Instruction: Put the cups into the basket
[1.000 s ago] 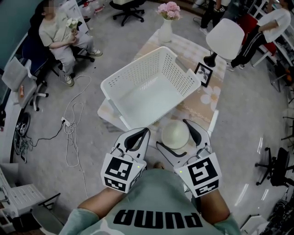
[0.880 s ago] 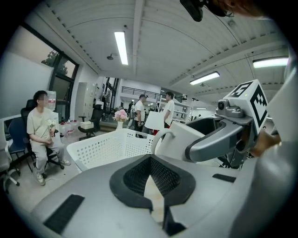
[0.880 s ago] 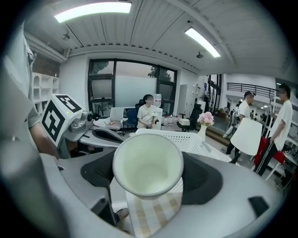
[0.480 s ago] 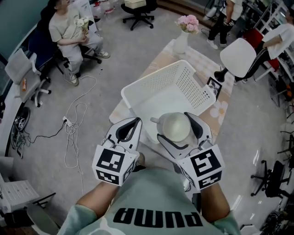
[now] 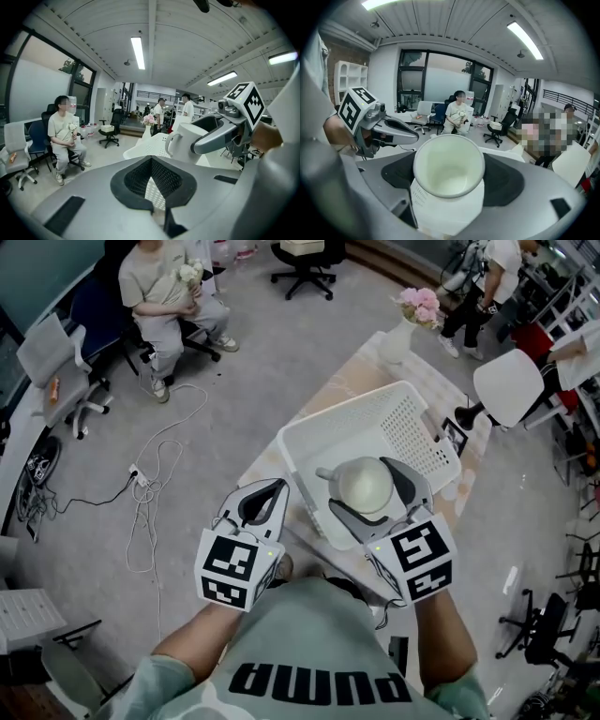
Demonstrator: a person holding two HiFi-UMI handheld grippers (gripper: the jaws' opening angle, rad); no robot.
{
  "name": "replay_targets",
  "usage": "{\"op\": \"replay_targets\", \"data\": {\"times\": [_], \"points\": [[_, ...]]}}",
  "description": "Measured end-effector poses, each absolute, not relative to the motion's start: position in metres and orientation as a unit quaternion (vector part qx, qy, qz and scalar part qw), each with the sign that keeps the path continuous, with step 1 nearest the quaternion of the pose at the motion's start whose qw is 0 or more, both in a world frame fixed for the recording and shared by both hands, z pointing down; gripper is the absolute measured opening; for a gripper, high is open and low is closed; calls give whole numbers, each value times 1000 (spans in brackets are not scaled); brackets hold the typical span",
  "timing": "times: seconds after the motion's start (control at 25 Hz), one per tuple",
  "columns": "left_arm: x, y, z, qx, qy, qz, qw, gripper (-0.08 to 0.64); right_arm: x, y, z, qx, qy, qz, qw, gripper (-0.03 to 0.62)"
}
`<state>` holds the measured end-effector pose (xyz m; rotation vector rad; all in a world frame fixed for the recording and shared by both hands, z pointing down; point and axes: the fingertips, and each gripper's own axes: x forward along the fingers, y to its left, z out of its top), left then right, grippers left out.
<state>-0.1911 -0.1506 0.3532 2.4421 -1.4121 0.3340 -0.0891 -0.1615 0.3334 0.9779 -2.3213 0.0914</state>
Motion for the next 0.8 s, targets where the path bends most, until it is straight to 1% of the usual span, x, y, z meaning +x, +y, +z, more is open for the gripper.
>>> {"op": "replay_targets", "data": {"times": [0.44, 0.8], "points": [[-208, -167, 393, 796, -552, 148, 197, 5, -94, -202, 391, 265, -892, 34, 364, 397], [-212, -169, 426, 767, -572, 172, 234, 5, -109, -216, 427, 204, -896, 48, 391, 397]]}}
